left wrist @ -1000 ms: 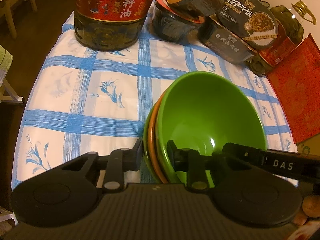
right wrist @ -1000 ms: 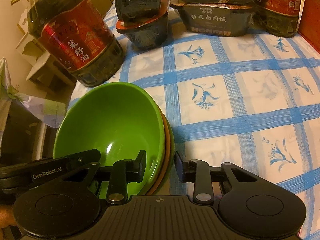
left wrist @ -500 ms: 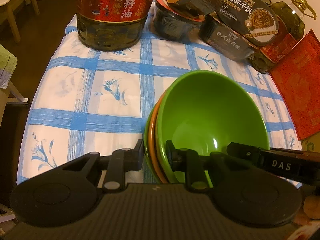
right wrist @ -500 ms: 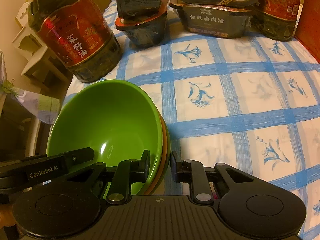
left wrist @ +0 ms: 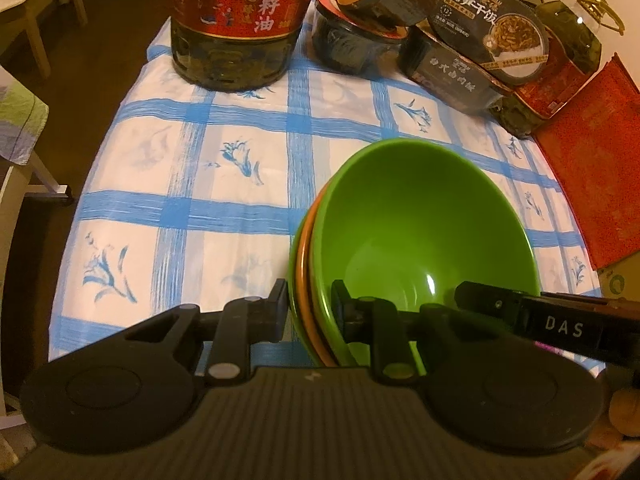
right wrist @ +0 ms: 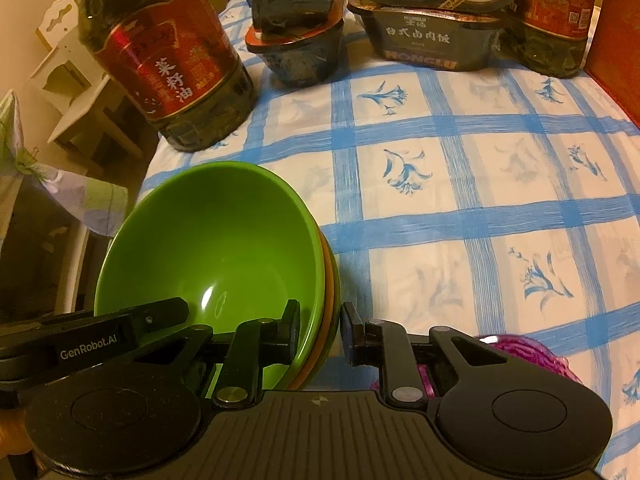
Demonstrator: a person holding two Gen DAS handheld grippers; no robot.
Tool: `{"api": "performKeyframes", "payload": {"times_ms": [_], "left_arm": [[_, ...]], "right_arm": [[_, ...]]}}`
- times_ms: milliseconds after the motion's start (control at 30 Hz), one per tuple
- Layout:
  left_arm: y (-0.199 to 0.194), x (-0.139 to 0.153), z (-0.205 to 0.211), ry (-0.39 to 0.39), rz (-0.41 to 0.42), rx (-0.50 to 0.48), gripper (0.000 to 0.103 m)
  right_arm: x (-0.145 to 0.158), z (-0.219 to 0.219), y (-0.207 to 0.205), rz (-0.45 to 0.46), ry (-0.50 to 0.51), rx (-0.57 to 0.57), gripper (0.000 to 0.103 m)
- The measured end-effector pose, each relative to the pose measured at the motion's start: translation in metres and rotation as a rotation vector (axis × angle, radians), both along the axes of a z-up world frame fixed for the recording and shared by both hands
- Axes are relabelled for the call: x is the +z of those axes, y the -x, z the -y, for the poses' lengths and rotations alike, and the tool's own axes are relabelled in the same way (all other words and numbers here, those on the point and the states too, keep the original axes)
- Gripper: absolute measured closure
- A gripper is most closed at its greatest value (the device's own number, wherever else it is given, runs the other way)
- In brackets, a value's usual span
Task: Organize plates and bowls
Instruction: 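Lift the nested bowl stack with both tools and carry it over the pink plates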
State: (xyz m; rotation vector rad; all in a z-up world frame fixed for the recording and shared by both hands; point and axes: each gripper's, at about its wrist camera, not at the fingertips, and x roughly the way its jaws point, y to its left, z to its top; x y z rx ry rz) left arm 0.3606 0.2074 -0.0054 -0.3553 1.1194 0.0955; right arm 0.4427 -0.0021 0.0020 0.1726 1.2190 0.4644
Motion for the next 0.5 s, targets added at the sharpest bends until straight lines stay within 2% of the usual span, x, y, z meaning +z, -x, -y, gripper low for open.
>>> {"api": "performKeyframes", "payload": {"times_ms": [500], "left_arm": [[0.028,0.044,0.012,0.004,0.021,0.005,0.083]], "right_arm": [[0.044,0.01,0.029,0.035,-0.005,-0.001,0.082]]}}
